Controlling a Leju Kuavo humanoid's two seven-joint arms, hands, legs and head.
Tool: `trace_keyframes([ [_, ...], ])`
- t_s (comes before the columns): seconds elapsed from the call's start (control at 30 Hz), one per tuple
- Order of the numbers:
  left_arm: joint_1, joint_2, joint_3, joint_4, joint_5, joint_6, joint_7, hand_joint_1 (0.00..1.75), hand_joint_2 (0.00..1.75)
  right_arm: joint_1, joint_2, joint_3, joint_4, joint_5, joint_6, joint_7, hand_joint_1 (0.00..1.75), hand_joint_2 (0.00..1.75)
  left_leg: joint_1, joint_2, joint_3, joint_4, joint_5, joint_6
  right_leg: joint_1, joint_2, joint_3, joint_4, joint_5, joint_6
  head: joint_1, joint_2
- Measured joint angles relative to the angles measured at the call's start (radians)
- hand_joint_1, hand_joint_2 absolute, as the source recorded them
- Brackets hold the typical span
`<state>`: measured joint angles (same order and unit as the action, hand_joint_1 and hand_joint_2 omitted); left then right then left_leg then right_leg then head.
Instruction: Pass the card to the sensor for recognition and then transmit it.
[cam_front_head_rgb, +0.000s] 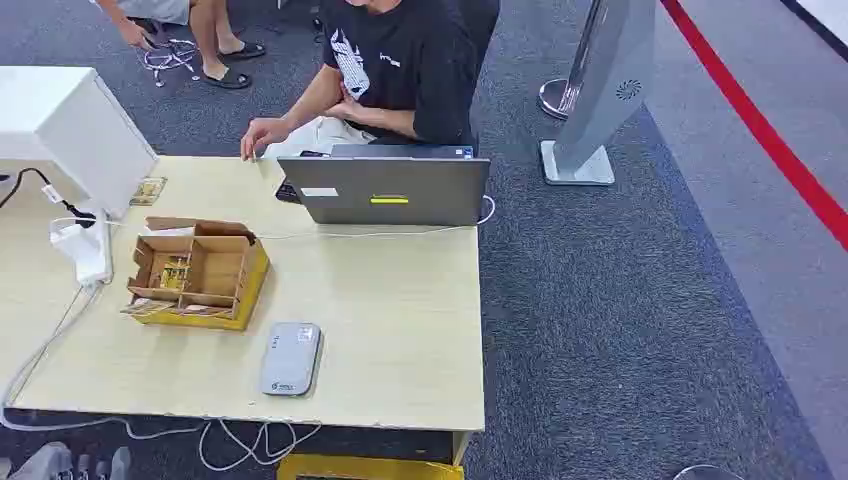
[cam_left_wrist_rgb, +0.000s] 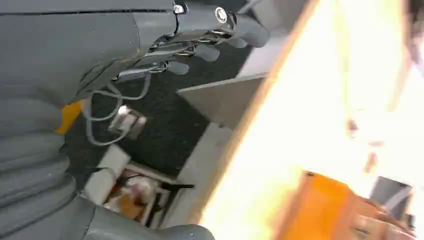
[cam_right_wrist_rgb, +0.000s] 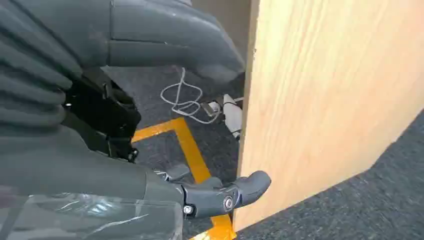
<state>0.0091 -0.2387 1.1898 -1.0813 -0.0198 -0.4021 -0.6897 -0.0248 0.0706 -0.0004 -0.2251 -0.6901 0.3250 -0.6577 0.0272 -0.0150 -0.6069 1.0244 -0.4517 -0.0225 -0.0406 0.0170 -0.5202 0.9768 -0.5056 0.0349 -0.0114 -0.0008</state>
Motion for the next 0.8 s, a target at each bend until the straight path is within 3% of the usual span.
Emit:
trace_keyframes([
  [0.1,-0.001,-0.022,0.021,-0.058,-0.010,-0.032,-0.011,0.00,1.75,-0.001,0.002,-0.008,0.002,0.006,0.000,-0.006,0.00,1.75,0.000,0.000,0.000,0.000,0.000,0.000,0.000,0.000,0.000,0.000,0.000,0.000,0.000,0.000],
  [0.17,0.010,-0.037,0.021,-0.108,-0.081,-0.080,-0.011,0.00,1.75,-0.002,0.002,-0.010,0.002,0.043,-0.026,-0.023,0.00,1.75,0.000,0.000,0.000,0.000,0.000,0.000,0.000,0.000,0.000,0.000,0.000,0.000,0.000,0.000],
  [0.2,0.028,-0.049,0.008,-0.160,-0.141,-0.076,-0.011,0.00,1.75,-0.005,0.002,-0.009,0.002,0.072,-0.056,-0.030,0.00,1.75,0.000,0.000,0.000,0.000,0.000,0.000,0.000,0.001,-0.001,0.000,0.000,0.000,0.000,0.000],
  [0.23,0.052,-0.058,-0.022,-0.216,-0.183,-0.031,-0.012,0.00,1.75,-0.007,0.002,-0.008,0.002,0.097,-0.085,-0.034,0.00,1.75,0.001,0.002,0.000,0.000,0.000,0.000,0.001,0.002,-0.001,0.000,0.000,0.000,0.000,0.000],
  [0.27,0.087,-0.061,-0.078,-0.287,-0.242,0.066,-0.008,0.00,1.75,-0.011,0.002,-0.008,0.002,0.117,-0.109,-0.033,0.00,1.75,0.002,0.003,0.000,0.000,0.000,0.000,0.002,0.004,-0.003,0.000,0.001,-0.001,0.000,0.000],
  [0.33,0.165,-0.073,-0.230,-0.459,-0.424,0.332,0.043,0.00,1.75,-0.019,0.002,-0.008,0.002,0.149,-0.143,0.001,0.00,1.75,0.002,0.004,-0.001,0.002,0.000,0.000,0.001,0.005,-0.005,0.000,0.002,-0.001,-0.005,0.000],
  [0.4,0.199,-0.069,-0.454,-0.625,-0.789,0.580,0.114,0.00,1.75,-0.033,0.002,-0.006,0.000,0.199,-0.157,0.061,0.00,1.75,0.002,-0.006,-0.004,0.002,0.003,0.002,0.001,-0.007,-0.004,0.000,0.001,0.000,-0.003,0.000],
  [0.43,0.198,-0.043,-0.562,-0.683,-1.003,0.685,0.187,0.00,1.75,-0.048,0.006,0.004,0.000,0.246,-0.184,0.093,0.00,1.75,0.002,-0.008,-0.005,0.001,0.004,0.001,0.001,-0.009,-0.003,0.000,0.001,0.000,-0.002,0.000],
  [0.5,0.182,0.013,-0.704,-0.738,-1.276,0.792,0.325,0.00,1.75,-0.077,0.015,0.024,-0.001,0.317,-0.225,0.129,0.00,1.75,0.002,-0.006,-0.003,0.000,0.005,0.000,0.002,-0.006,-0.003,0.000,0.004,-0.003,0.004,0.000],
  [0.53,0.161,0.060,-0.753,-0.749,-1.357,0.813,0.387,0.00,1.75,-0.088,0.018,0.036,-0.003,0.351,-0.246,0.147,0.00,1.75,0.002,-0.003,-0.003,0.000,0.006,-0.002,0.002,-0.004,-0.004,0.000,0.006,-0.004,0.002,0.000],
  [0.73,0.154,0.070,-0.760,-0.749,-1.367,0.815,0.397,0.00,1.75,-0.090,0.018,0.038,-0.003,0.357,-0.251,0.150,0.00,1.75,0.002,-0.003,-0.003,0.000,0.007,-0.003,0.002,-0.003,-0.004,0.001,0.006,-0.004,0.001,0.000],
  [0.77,0.117,0.128,-0.790,-0.749,-1.365,0.814,0.442,0.00,1.75,-0.098,0.023,0.052,-0.003,0.387,-0.273,0.166,0.00,1.75,0.003,-0.003,-0.003,0.000,0.008,-0.003,0.002,-0.003,-0.005,0.001,0.006,-0.004,0.000,0.000],
  [0.8,0.110,0.139,-0.794,-0.748,-1.360,0.812,0.453,0.00,1.75,-0.100,0.024,0.055,-0.003,0.391,-0.277,0.168,0.00,1.75,0.003,-0.003,-0.003,0.000,0.009,-0.003,0.003,-0.004,-0.006,0.001,0.006,-0.004,0.000,0.000],
])
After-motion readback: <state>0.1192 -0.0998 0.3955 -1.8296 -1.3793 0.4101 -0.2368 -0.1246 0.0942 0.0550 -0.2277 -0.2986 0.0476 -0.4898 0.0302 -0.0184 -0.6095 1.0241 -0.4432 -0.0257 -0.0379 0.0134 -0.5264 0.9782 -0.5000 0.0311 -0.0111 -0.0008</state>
